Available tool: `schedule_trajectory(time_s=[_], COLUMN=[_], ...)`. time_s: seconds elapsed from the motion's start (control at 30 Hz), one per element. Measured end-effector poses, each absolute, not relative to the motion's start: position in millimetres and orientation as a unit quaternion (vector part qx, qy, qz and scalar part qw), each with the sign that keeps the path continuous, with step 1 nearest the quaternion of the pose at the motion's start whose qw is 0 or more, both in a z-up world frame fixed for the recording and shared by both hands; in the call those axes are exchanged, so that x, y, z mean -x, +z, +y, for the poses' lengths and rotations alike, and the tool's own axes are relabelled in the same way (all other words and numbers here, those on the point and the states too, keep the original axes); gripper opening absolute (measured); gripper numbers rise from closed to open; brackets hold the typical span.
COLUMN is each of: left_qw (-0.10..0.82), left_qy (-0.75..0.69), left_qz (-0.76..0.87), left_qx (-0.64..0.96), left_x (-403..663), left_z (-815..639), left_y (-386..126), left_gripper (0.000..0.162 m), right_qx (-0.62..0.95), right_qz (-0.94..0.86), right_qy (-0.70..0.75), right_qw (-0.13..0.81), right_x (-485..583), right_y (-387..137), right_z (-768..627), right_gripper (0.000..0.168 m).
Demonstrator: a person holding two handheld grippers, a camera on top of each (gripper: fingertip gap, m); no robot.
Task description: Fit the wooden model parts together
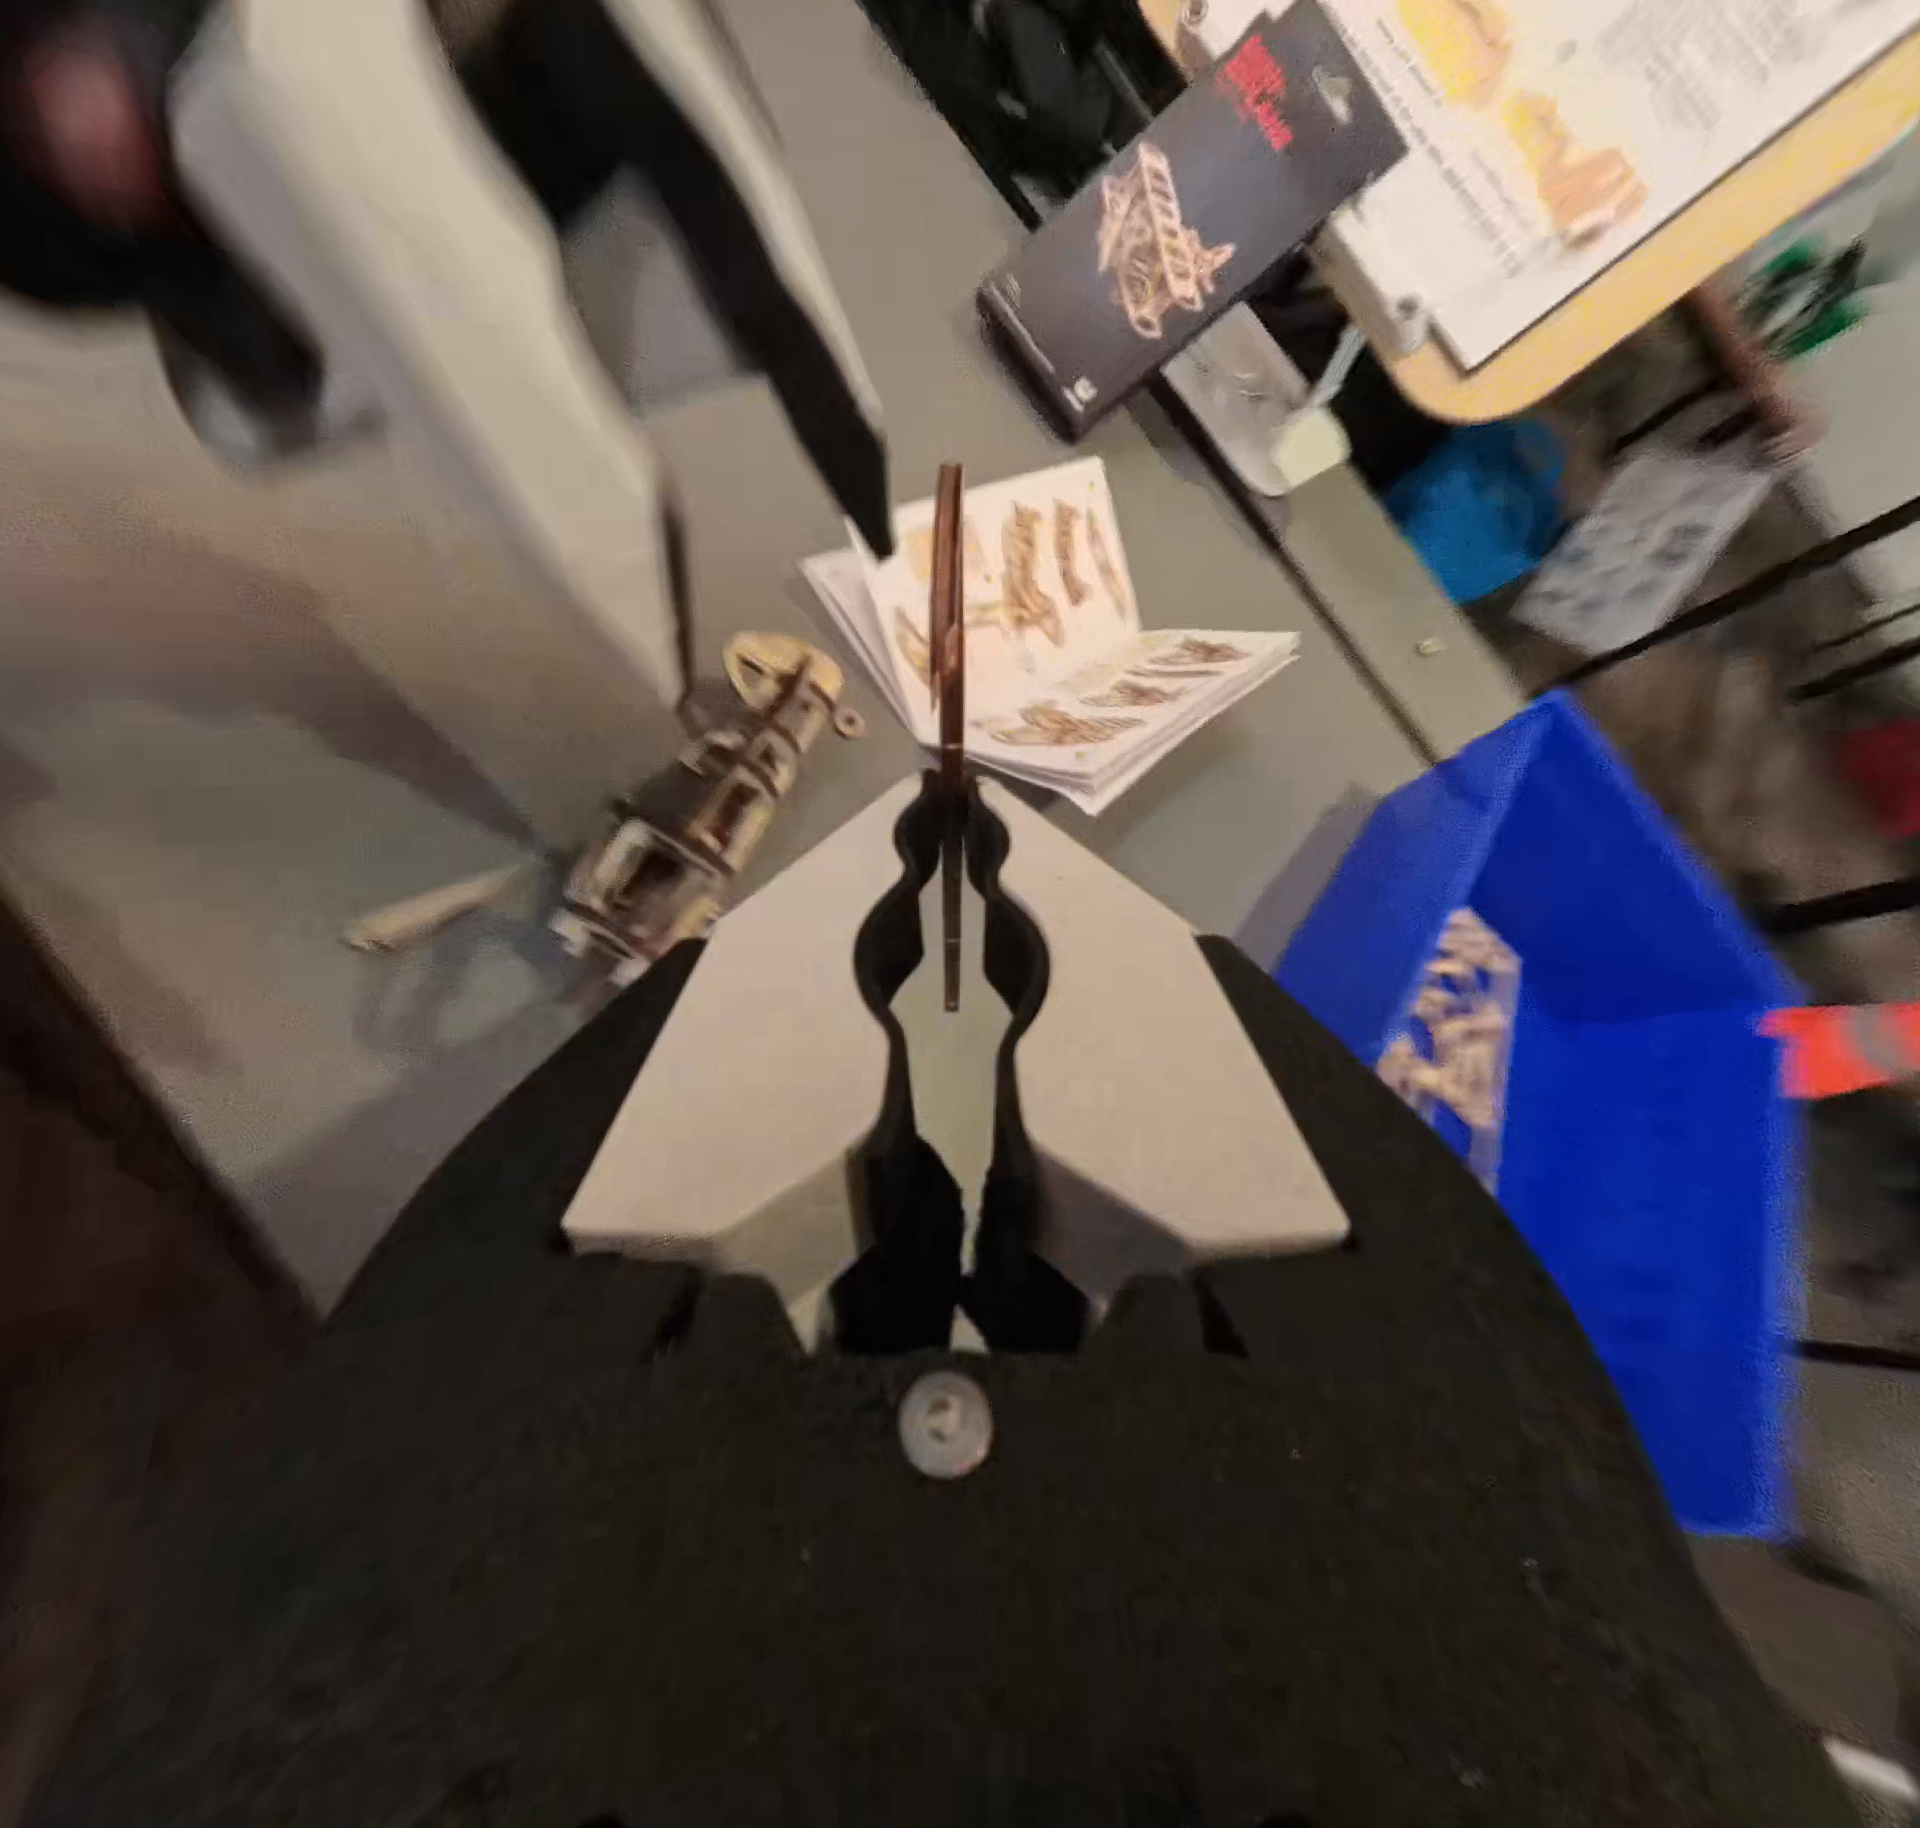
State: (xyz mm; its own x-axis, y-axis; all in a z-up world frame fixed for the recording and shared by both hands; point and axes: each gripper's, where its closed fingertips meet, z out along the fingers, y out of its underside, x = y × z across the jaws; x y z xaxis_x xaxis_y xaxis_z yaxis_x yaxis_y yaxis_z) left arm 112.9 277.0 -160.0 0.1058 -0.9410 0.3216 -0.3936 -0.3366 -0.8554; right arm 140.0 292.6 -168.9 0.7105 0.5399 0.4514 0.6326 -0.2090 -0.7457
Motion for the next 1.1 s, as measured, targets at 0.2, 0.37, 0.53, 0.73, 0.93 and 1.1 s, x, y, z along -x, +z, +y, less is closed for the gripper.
schedule_trajectory(time_s=[0.2,0.37,0.53,0.73,0.93,1.1], left_qw=[0.267,0.263,0.256,0.301,0.358,0.361], left_qy=[-0.431,-0.415,-0.399,-0.4,-0.336,-0.273], left_qz=[0.513,0.523,0.531,0.538,0.621,0.679], left_qx=[0.693,0.696,0.702,0.678,0.611,0.578], left_x=[-108,-107,-104,-92,-86,-88], left_z=[273,272,274,285,274,268], left_y=[-156,-163,-171,-168,-175,-188], left_gripper=[0.075,0.052,0.05,0.05,0.05,0.05], right_qx=[0.679,0.669,0.666,0.765,0.759,0.819], right_qz=[-0.457,-0.463,-0.443,-0.321,-0.129,-0.181], right_qy=[-0.214,-0.207,-0.195,0.05,0.47,0.379], right_qw=[0.534,0.544,0.567,0.556,0.433,0.392], right_x=[-119,-109,-110,-122,-127,-122], right_y=[-170,-166,-169,-188,-178,-183], right_z=[292,290,292,275,264,262], right_gripper=[0.001,0.001,0.021,0.051,0.068,0.054])
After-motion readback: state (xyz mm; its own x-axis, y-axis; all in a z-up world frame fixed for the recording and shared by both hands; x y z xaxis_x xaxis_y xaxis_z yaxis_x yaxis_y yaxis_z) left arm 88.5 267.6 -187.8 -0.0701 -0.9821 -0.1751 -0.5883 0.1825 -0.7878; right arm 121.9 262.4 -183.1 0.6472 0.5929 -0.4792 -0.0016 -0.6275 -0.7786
